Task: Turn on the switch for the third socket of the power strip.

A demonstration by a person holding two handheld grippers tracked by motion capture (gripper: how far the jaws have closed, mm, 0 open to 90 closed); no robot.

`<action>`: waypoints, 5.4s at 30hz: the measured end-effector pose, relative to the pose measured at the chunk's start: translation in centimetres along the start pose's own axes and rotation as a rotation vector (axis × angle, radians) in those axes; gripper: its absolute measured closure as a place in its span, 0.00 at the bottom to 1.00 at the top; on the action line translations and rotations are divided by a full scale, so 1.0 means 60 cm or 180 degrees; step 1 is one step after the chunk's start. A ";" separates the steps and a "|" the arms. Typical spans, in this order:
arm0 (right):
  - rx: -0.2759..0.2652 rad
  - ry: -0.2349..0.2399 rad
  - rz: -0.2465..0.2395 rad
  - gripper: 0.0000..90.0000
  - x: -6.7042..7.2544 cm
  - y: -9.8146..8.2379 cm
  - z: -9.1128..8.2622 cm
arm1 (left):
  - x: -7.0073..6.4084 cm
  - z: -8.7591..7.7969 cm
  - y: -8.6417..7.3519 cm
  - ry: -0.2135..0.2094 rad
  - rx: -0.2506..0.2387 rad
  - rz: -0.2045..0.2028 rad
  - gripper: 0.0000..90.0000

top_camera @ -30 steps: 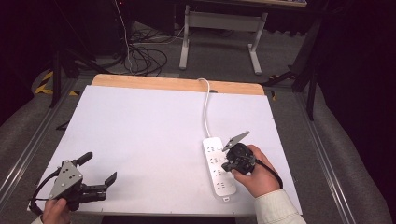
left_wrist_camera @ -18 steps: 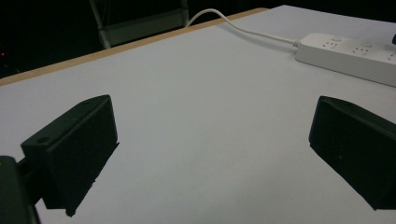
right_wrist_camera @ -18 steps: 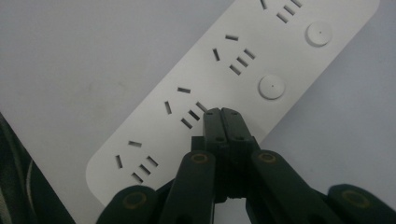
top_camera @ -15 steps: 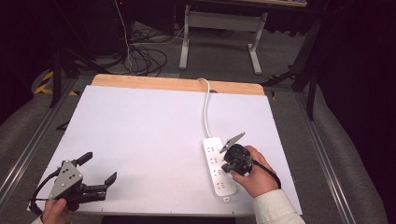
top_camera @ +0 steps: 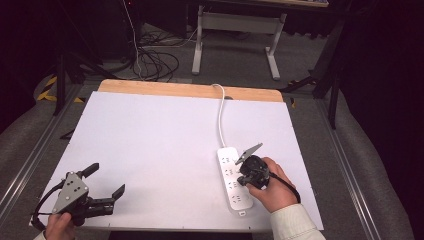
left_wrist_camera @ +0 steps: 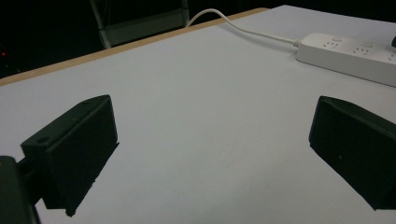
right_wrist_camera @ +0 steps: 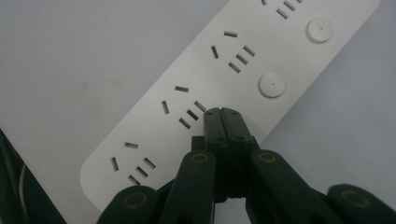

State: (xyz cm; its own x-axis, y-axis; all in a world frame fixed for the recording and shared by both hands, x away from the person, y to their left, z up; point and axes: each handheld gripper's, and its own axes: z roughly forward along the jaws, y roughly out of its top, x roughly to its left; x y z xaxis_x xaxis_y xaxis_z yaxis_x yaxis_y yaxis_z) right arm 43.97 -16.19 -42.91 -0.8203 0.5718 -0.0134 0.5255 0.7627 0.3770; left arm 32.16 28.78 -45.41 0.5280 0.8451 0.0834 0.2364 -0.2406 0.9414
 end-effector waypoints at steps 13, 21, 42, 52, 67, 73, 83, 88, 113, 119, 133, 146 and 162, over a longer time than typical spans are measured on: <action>0.0038 -0.0077 0.0005 1.00 0.005 0.001 0.003 | 0.000 -0.001 0.000 -0.0001 -0.0002 0.0006 0.02; 0.0018 -0.0035 0.0044 1.00 0.002 -0.002 0.005 | 0.000 -0.001 0.000 -0.0005 -0.0003 0.0003 0.02; -0.0521 -0.0122 0.0017 1.00 0.007 -0.006 -0.046 | 0.000 0.000 0.000 0.0002 0.0000 -0.0005 0.02; -0.0590 -0.0143 -0.0035 1.00 0.015 -0.002 -0.055 | 0.000 0.000 0.000 -0.0002 -0.0002 -0.0003 0.02; -0.1270 -0.0312 -0.0223 0.48 0.028 0.003 -0.081 | 0.000 -0.001 0.001 0.0002 0.0003 0.0003 0.02; -0.1614 -0.0433 -0.0191 0.33 0.034 -0.005 -0.098 | 0.000 -0.001 0.000 0.0003 0.0004 0.0004 0.02; -0.2057 -0.0396 0.0080 0.25 0.029 -0.033 -0.108 | 0.000 -0.001 0.001 0.0005 -0.0003 0.0006 0.02; -0.2271 -0.0425 0.0184 0.23 0.022 -0.055 -0.112 | 0.000 -0.001 0.000 0.0002 0.0002 0.0005 0.02; -0.2523 -0.0343 0.0614 0.22 -0.009 -0.174 -0.076 | -0.002 0.001 0.000 -0.0002 0.0018 0.0000 0.02; -0.2498 -0.0285 0.0621 0.21 -0.012 -0.188 -0.057 | -0.001 0.001 0.000 -0.0008 0.0025 0.0023 0.02; -0.2358 -0.0195 0.0661 0.22 -0.016 -0.215 -0.013 | 0.000 0.003 -0.002 -0.0002 0.0068 0.0050 0.02; -0.2345 -0.0216 0.0722 0.22 -0.018 -0.226 -0.005 | 0.001 0.006 -0.005 0.0043 0.0094 0.0073 0.02; -0.2434 -0.0267 0.0922 0.22 -0.025 -0.234 -0.010 | 0.008 0.009 -0.011 0.0118 0.0062 0.0055 0.02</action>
State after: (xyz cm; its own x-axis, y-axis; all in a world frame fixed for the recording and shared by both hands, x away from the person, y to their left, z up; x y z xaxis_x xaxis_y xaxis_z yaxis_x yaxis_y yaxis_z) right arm 37.66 -27.95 -47.65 -0.6402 0.7582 0.1236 0.3900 0.1822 0.9026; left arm 32.69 29.12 -46.14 0.5016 0.8578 0.1121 0.2434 -0.2643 0.9332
